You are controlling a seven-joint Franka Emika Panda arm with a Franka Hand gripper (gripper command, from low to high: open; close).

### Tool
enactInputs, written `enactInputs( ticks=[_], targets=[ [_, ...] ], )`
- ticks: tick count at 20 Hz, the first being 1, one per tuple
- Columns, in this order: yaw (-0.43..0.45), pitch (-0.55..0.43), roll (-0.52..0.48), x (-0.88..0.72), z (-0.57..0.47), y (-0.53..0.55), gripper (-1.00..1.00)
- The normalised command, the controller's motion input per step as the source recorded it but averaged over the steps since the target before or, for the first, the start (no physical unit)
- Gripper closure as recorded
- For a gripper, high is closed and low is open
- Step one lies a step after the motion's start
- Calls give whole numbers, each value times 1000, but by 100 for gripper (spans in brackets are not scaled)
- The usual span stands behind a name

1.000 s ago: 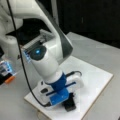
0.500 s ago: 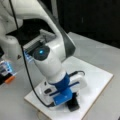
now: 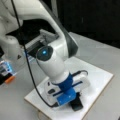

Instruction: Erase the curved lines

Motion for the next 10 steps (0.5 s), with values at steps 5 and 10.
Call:
enactInputs(
  ticks=[5,10],
  targets=[
    [0,253,329,1000,-567,31,100],
    [-37,256,356,1000,-564,68,100]
  ],
)
